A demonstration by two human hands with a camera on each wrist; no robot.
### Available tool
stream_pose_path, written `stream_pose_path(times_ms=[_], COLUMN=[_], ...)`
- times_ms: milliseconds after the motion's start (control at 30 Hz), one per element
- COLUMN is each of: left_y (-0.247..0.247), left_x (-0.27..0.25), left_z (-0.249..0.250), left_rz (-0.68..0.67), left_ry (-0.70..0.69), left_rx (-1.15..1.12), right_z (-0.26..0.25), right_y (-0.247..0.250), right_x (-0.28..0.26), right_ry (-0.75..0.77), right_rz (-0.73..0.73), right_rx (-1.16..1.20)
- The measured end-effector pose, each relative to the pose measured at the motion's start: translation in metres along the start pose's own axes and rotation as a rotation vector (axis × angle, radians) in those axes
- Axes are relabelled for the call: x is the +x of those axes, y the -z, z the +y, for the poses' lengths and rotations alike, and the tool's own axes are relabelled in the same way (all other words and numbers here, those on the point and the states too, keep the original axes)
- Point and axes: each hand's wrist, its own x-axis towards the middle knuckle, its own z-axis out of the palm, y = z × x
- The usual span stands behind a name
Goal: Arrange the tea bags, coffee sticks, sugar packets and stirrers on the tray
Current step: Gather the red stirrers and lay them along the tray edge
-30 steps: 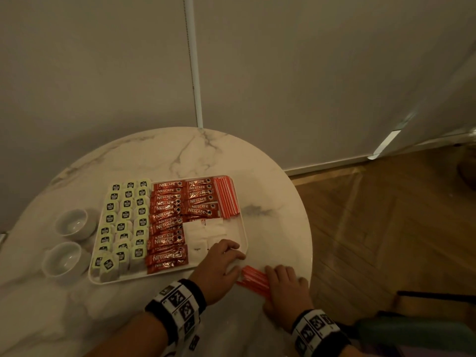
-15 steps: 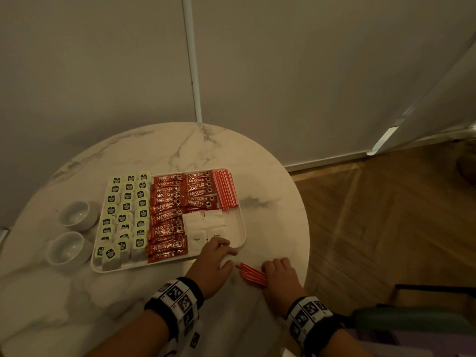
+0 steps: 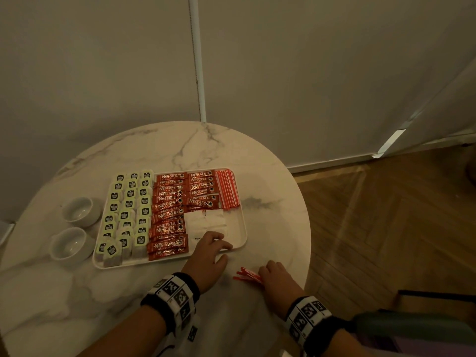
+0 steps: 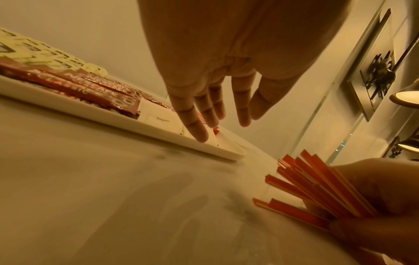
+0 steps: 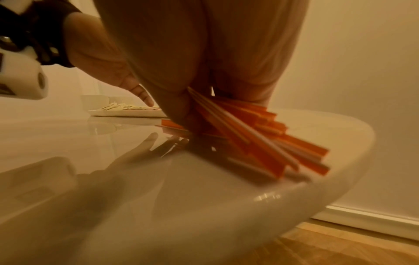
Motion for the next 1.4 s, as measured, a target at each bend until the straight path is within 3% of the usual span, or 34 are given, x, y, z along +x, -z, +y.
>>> stream_pose_path(times_ms=[567, 800, 933, 1000, 1067, 1167, 1267, 1367, 1400], left_y=[0.007, 0.008, 0.013, 0.016, 0.016, 0.009, -0.002, -0.013, -0.016], left_x=[0.0, 0.002, 0.004, 0.003, 0.002, 0.003, 0.005, 0.005, 0.005], left_z=[-0.008, -0.008, 0.013, 0.028, 0.045, 0.058, 0.054, 0.044, 0.043], left_rz=[0.031, 0.009, -0.026, -0.104, -0.149, -0.099, -0.111, -0.217, -0.237], left_ry=[0.043, 0.075, 0.099, 0.088, -0.02, -0.257, -0.293, -0.25, -0.23], left_rx=[-0.041, -0.065, -0.232, -0.327, -0.305, -0.187, -0.098, -0.046, -0.038], right_z=[-0.006, -0.006, -0.007, -0.012, -0.025, -0.037, -0.043, -0.034, -0.032], right_y=[-0.001, 0.001, 0.021, 0.033, 0.042, 0.037, 0.021, 0.0, -0.008], right_x=[0.0, 0.001, 0.008, 0.009, 0.008, 0.011, 0.01, 0.011, 0.015], right_ry=[0.08, 0.111, -0.046, -0.031, 0.046, 0.103, 0.052, -0.077, -0.111], right_rz=[-0.05, -0.048, -0.009, 0.08, 0.23, 0.387, 0.391, 0.333, 0.33], right_rx=[-0.181, -0.145, 0.293, 0.584, 0.792, 0.988, 1.315, 1.562, 1.551])
